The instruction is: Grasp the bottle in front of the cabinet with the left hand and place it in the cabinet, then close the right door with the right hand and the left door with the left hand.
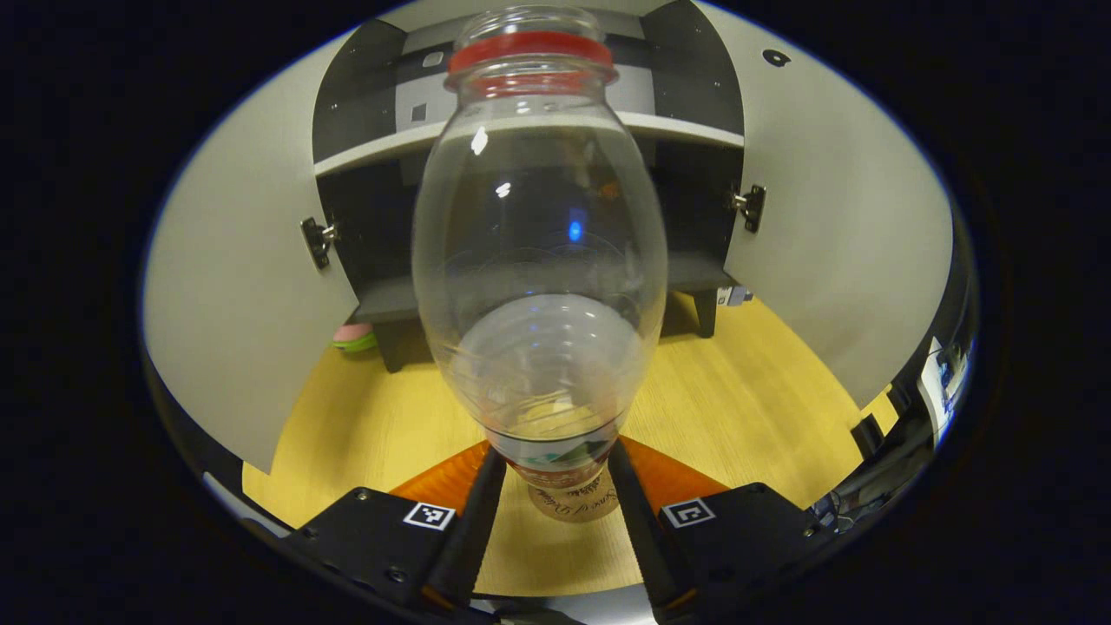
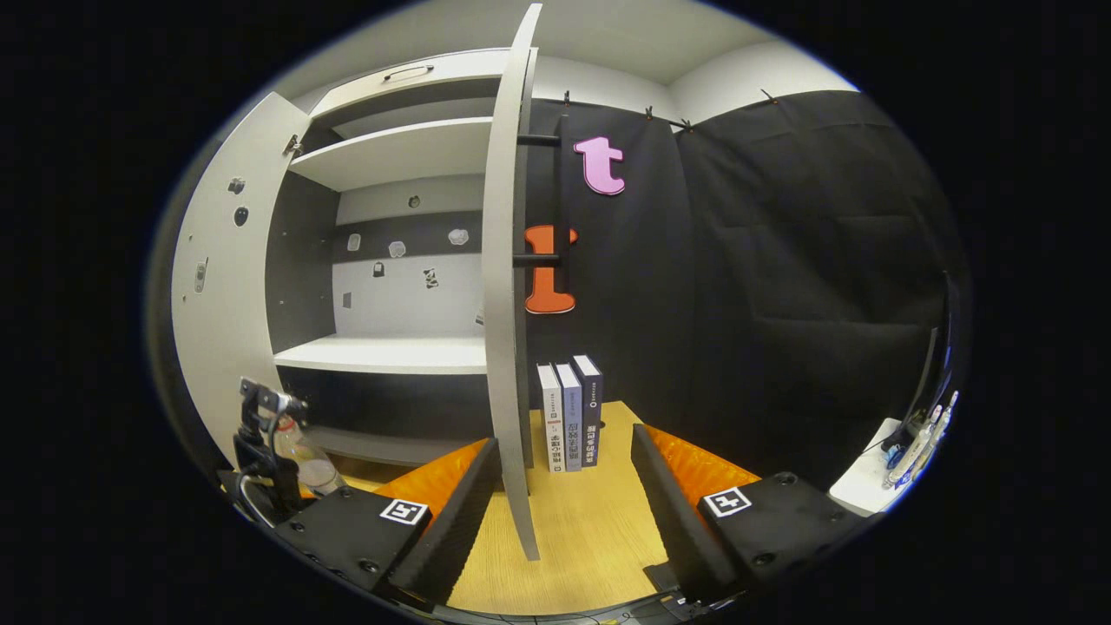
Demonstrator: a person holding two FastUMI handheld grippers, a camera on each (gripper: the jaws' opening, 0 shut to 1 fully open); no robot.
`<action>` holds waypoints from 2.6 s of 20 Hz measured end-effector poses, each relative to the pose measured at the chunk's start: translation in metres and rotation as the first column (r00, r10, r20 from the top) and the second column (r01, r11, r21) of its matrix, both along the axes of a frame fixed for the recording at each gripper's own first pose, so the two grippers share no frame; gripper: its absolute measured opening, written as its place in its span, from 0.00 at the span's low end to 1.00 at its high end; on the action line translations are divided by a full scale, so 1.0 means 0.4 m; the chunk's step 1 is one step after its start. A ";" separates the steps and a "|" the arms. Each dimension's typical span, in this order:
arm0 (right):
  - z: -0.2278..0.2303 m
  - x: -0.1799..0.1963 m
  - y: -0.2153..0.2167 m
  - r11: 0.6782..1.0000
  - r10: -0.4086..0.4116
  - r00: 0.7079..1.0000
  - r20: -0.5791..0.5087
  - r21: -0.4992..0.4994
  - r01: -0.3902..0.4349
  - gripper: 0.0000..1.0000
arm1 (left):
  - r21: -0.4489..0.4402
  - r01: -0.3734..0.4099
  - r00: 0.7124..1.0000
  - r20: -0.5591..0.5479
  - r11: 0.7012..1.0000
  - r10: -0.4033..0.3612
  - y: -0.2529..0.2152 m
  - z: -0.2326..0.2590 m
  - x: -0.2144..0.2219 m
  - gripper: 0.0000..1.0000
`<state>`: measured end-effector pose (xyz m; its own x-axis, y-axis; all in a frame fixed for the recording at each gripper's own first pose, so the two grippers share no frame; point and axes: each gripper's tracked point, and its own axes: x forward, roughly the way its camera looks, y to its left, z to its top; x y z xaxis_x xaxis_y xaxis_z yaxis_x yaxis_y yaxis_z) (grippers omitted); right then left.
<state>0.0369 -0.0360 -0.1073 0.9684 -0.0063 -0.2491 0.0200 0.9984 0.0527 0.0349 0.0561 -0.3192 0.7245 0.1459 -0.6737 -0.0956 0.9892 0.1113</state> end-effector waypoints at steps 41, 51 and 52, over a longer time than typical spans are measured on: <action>-0.044 -0.003 -0.300 0.961 -0.275 0.961 0.013 0.027 0.275 0.99 | 0.040 0.178 0.941 0.284 0.983 -0.182 0.006 0.634 0.603 0.72; -0.072 0.002 -0.379 0.938 -0.343 0.939 -0.028 0.045 0.344 0.99 | -0.002 0.268 0.958 0.108 0.963 -0.266 -0.083 0.508 0.714 0.71; -0.076 0.005 -0.384 0.936 -0.348 0.937 -0.034 0.049 0.349 0.99 | -0.015 0.274 0.958 0.092 0.962 -0.271 -0.091 0.496 0.717 0.72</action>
<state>0.0390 -0.1895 -0.1378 0.9016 -0.3279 -0.2822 0.3679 0.9243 0.1012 0.3217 0.0199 -0.1208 0.7910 -0.0830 -0.6061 0.1698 0.9816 0.0872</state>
